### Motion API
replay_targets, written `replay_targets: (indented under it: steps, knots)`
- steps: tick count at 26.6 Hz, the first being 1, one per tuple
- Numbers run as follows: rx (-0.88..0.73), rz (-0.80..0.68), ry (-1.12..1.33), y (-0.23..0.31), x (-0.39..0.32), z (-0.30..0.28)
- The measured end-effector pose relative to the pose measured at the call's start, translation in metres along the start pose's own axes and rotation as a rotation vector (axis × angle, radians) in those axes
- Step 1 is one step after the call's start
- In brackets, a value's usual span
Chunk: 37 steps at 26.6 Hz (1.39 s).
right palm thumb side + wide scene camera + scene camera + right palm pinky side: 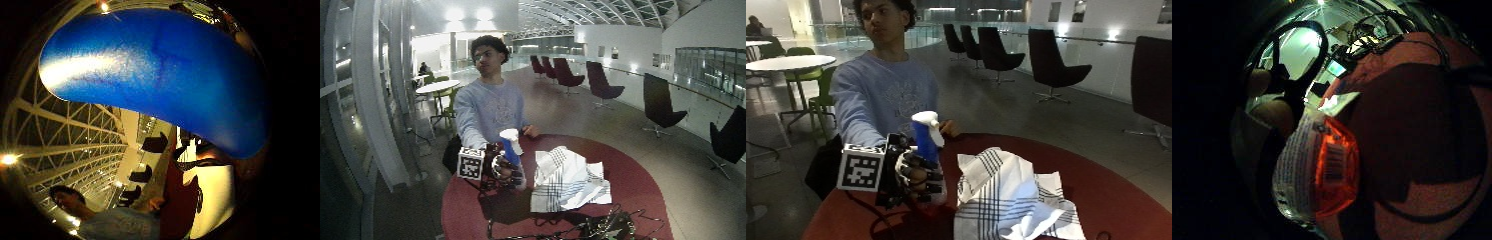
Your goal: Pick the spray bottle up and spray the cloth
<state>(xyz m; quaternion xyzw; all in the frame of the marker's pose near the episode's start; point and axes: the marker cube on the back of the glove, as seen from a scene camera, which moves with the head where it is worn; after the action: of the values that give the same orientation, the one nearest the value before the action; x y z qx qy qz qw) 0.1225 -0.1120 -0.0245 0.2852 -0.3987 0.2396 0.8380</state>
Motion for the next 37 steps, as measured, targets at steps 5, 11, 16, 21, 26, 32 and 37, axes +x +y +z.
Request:
replay_targets:
  steps: [5, 11, 16, 21, 26, 32, 37]
  knots:
    - [-0.017, -0.080, -0.061, 0.010, -0.033, -0.014]
    - [-0.037, -0.168, -0.124, 0.043, -0.068, -0.030]
    - [-0.204, -0.165, -0.132, 0.063, -0.085, -0.039]
    - [-0.344, -0.177, -0.107, 0.062, -0.095, -0.036]
    - [-0.556, -0.129, -0.094, 0.050, -0.098, -0.017]
    - [-0.733, -0.061, -0.026, 0.042, -0.098, 0.010]
    - [-0.849, -0.026, 0.066, 0.035, -0.101, 0.038]
